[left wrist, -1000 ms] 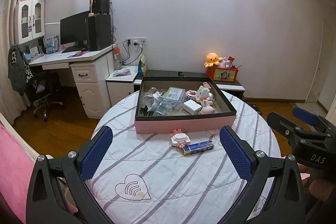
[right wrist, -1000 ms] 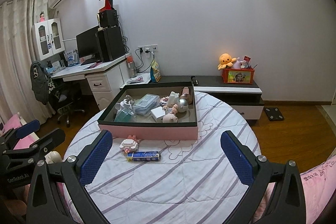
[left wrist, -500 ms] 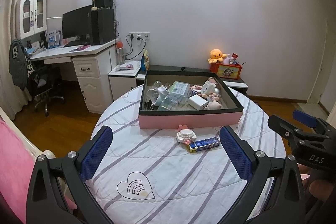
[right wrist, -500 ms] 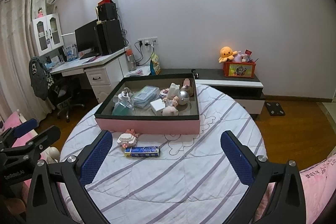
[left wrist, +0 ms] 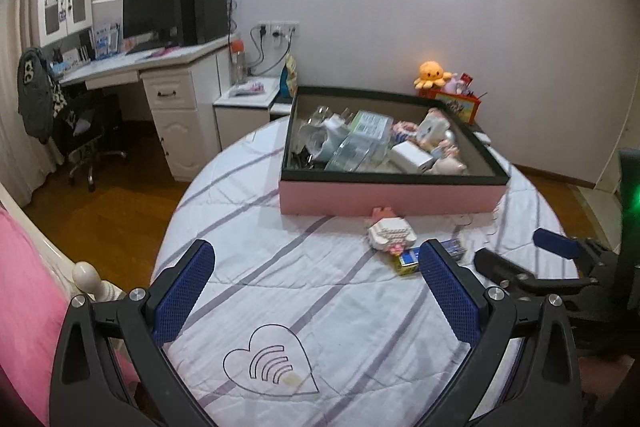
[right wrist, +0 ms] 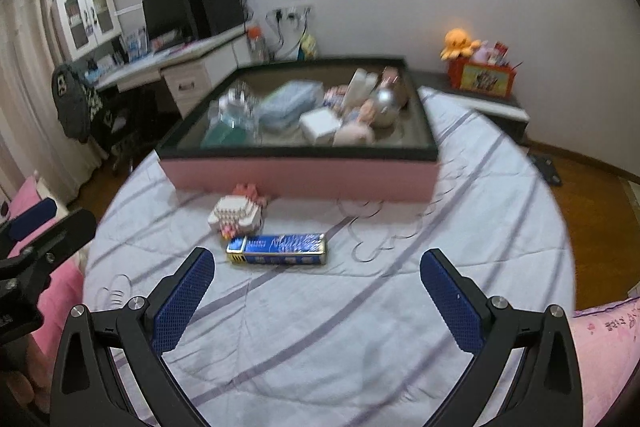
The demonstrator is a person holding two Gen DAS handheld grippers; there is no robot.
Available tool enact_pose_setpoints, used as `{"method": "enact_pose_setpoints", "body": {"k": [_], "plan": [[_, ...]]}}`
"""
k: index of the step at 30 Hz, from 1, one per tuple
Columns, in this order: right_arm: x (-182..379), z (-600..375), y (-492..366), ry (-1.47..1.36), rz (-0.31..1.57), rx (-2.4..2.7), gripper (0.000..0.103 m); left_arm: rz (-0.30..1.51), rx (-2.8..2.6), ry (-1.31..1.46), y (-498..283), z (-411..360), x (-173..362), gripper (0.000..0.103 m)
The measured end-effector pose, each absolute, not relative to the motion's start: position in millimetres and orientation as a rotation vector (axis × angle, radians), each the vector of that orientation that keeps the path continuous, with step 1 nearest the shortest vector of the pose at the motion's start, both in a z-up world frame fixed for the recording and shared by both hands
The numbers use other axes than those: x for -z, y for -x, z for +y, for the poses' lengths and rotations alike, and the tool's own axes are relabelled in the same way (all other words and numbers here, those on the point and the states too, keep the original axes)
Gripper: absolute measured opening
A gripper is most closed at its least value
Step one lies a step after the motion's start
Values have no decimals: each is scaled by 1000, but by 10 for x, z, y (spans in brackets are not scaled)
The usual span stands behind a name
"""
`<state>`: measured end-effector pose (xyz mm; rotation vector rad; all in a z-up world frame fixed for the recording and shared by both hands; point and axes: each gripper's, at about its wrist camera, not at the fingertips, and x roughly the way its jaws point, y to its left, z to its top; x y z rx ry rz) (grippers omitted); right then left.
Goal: Organize rigid objects
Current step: 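Grasp the blue printed box with the right tool while the left tool grasps the pixel-block figure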
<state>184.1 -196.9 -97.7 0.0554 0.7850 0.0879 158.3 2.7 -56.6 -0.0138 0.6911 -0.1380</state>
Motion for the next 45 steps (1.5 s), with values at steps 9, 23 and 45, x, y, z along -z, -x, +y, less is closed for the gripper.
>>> {"method": "enact_pose_setpoints", "body": {"k": [9,23,45], "plan": [[1400,-1706,-2265,-6,904,-126,103,751,124,27,-1882,112,807,103],[1470,-1788,-2307,24,891,-140,84,788,153,11,-2034,-50,934,103],[1444,-2246,-2368,34,874,-65,84,920,233,1,-2604,-743,1438,79]]}}
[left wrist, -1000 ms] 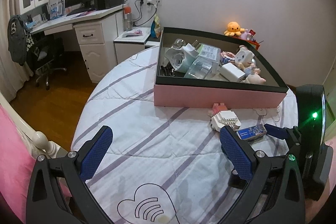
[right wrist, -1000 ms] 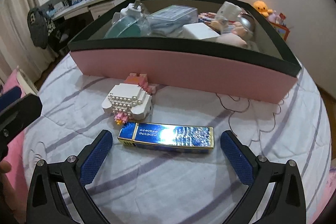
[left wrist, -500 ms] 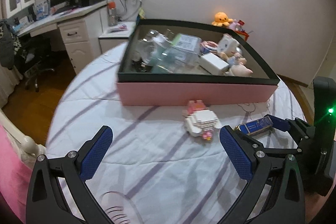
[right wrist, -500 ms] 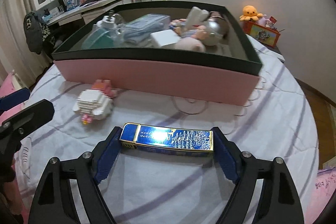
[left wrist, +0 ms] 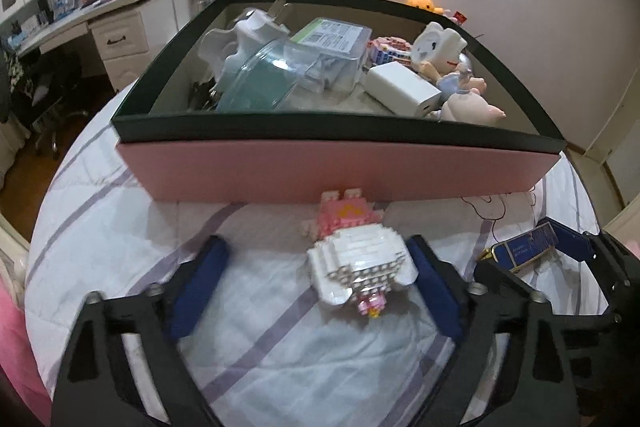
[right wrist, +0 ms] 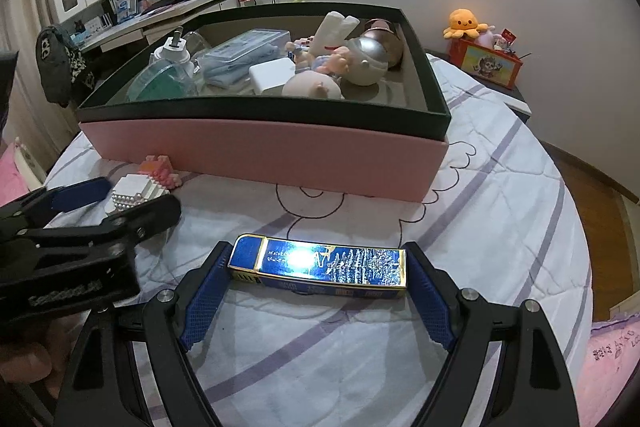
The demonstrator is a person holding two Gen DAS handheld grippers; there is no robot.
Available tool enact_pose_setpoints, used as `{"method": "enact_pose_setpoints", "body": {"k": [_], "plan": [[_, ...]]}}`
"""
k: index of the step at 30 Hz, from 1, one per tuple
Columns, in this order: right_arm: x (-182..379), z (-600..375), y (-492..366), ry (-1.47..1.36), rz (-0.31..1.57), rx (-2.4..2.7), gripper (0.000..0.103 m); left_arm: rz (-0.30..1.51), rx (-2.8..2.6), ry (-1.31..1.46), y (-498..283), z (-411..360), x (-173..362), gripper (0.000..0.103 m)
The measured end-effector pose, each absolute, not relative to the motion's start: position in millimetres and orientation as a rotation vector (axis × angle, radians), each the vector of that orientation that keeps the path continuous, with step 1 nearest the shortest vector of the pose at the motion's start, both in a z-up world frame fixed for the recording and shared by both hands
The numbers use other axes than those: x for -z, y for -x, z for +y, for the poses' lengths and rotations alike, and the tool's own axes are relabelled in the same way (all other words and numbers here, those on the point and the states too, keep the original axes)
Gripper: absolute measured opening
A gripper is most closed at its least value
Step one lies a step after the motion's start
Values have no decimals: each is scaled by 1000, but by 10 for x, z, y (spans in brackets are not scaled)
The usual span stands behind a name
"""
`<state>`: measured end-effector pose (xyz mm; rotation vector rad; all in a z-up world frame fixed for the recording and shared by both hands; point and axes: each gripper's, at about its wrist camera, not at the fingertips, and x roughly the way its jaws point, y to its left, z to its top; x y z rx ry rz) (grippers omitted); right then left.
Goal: Organize rigid objects
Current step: 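Grasp the blue printed box with the right tool while the left tool grasps the pixel-block figure, then carry blue box and block figure over the pink box and release both inside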
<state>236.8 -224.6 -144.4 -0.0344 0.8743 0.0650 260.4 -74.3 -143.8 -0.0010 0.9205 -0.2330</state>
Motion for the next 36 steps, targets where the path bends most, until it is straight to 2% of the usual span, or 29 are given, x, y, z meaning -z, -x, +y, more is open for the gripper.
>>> {"method": "enact_pose_setpoints", "body": {"k": [1,3,4,24,36], "plan": [[1449,-2254,-2365,32,874,-66,84,916,240,-7,-2611,-759,1435,66],[1448,-2263,-2360,28,872,-69,84,911,251,-13,-2612,-774,1422,49],[1442,-2271,-2356,25,870,-69,84,911,259,-2,-2609,-762,1417,44],[1088,-2159,-2071,18,801,-108,84,782,245,23,-2118,-347,930,44],[585,-2084,-2153,16,699,-147,84,674,255,7,-2094,-280,427,44]]}}
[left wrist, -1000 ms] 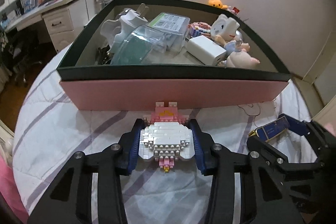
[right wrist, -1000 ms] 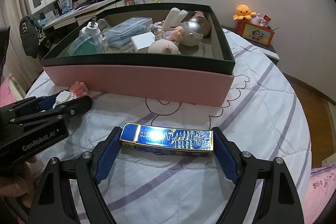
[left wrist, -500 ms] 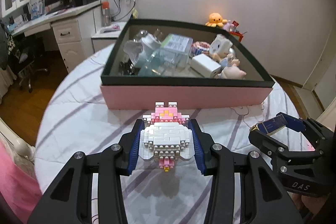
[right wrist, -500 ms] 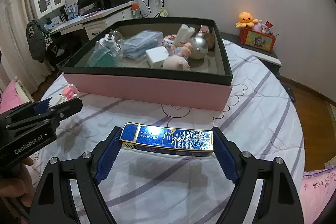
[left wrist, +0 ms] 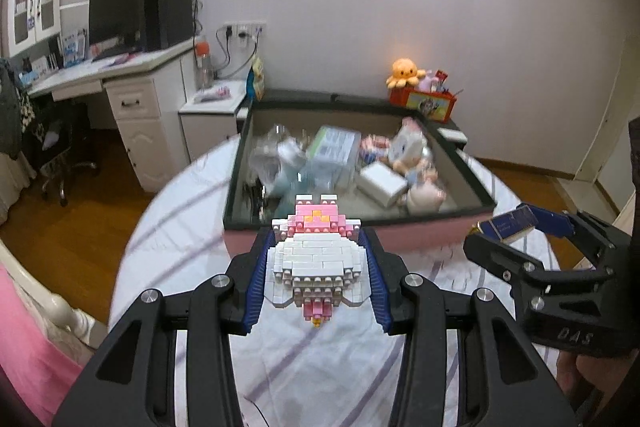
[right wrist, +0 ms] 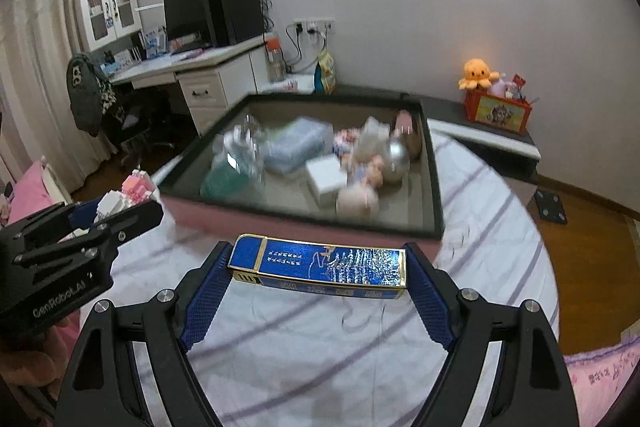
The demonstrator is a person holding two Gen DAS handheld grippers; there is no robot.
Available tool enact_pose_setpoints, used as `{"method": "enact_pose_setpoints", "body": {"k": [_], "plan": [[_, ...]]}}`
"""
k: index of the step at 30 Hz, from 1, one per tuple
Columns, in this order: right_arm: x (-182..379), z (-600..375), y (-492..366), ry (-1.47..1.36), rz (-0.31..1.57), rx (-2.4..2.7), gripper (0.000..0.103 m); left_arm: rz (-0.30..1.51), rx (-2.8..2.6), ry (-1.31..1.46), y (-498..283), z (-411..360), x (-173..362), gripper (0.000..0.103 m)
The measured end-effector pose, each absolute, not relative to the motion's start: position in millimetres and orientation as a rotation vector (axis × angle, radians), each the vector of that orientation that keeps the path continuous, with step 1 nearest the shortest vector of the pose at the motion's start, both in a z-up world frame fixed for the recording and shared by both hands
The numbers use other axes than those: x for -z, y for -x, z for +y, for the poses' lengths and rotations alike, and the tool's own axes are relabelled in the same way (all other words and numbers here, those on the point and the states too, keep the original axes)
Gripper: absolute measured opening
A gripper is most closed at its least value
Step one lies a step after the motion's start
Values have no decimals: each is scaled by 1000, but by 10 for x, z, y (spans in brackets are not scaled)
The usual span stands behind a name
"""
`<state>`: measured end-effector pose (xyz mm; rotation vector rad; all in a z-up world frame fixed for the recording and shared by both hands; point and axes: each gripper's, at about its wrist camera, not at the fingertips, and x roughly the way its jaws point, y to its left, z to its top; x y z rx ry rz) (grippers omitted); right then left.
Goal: Organize rigid objects
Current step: 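Carry blue box and block figure over the pink box and release both inside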
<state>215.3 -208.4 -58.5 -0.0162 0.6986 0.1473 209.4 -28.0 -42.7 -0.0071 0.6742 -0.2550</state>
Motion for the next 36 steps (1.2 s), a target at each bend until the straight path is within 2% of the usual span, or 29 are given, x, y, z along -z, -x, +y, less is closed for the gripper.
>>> {"method": "enact_pose_setpoints", "body": {"k": [7,14,24,34,35,36], "plan": [[275,-2165,-2517,4,632,-144,84,595,267,-10,-2460,-292,111,44],[144,-2251,-3099,-10,621,-138,84,596,290,-21,-3049,-392,44,44],[442,-2400,-3913,-29,711,-110,84,681,305,-50,-3937,-638,292,44],[827,-2467,-4365,-74,852,-123,86,813,309,-92,-4295,-780,628,45],[854,-2476,-4376,-80,865,-127,87,819,306,-99,-4297,-784,642,45],[863,-2470,-4367,-68,865,-123,88,822,299,-107,-4292,-779,655,55]]}}
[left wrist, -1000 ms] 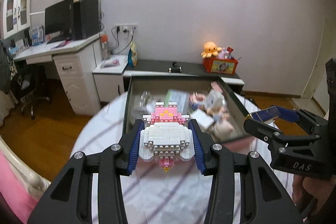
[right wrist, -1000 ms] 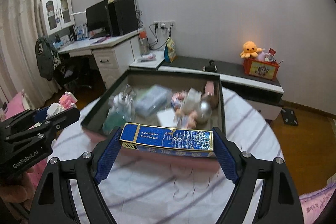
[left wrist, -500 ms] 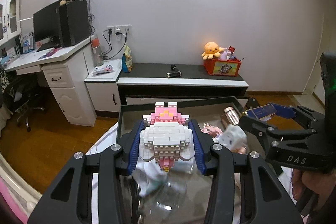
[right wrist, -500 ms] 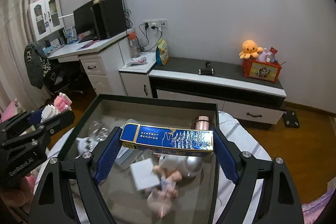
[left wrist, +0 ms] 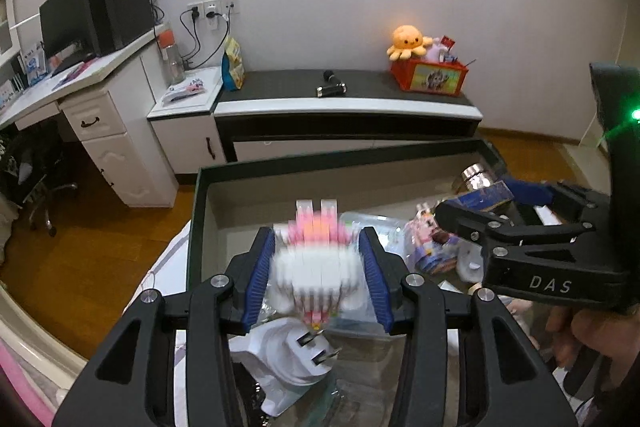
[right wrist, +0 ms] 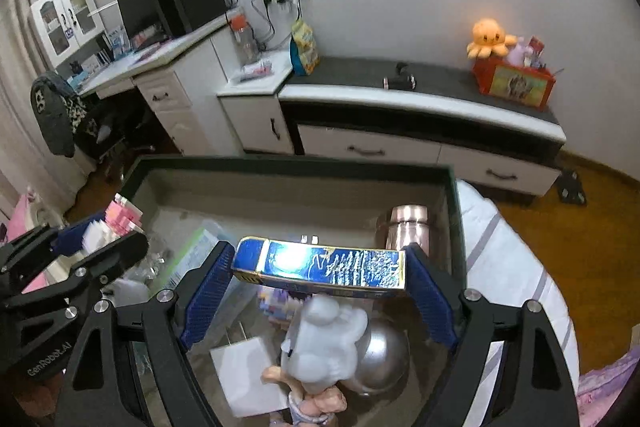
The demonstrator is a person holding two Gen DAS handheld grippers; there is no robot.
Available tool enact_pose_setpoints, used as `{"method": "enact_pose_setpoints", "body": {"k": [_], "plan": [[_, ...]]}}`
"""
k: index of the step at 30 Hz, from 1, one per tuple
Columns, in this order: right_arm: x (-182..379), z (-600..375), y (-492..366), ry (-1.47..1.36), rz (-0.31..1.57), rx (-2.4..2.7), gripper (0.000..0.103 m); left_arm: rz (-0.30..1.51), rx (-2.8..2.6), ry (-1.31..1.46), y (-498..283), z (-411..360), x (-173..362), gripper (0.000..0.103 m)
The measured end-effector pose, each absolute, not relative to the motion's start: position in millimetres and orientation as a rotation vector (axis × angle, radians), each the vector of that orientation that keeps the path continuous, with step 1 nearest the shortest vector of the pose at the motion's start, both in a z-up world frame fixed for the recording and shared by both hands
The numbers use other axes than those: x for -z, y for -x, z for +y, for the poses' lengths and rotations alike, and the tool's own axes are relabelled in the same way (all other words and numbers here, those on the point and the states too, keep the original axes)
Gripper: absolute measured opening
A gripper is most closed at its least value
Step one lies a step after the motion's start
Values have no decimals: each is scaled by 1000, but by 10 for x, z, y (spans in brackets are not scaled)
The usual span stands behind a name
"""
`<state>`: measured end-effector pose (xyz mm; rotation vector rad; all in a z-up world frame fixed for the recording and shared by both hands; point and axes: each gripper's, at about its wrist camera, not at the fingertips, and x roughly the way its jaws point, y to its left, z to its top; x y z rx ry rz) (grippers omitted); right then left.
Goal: Organize rigid objects
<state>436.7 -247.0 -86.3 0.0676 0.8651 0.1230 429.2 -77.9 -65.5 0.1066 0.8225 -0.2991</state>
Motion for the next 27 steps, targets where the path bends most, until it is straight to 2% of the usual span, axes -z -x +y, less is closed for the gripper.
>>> {"method": "enact_pose_setpoints", "body": {"k": [1,3,4,7,14,27], "plan": [[863,-2455,-4350,-60,870,-120,89,824,294,-107,-4274,-771,662,72],[851,-2470,-4318,-93,872,-140,96,803,271,-104,-4218,-734,638,94],[835,-2468,-4305,-103,869,-142,103,788,264,-100,-4173,-708,612,97],[784,-2510,-4257,-135,854,-132,103,754,257,-86,-4038,-618,502,101],[398,-2529,-3840,-204,745,-97,103,633,235,-44,-3465,-397,111,103],[-345,-2222,-2098,-148,524,-96,103,444,182,-28,-1893,-151,-529,103]]}}
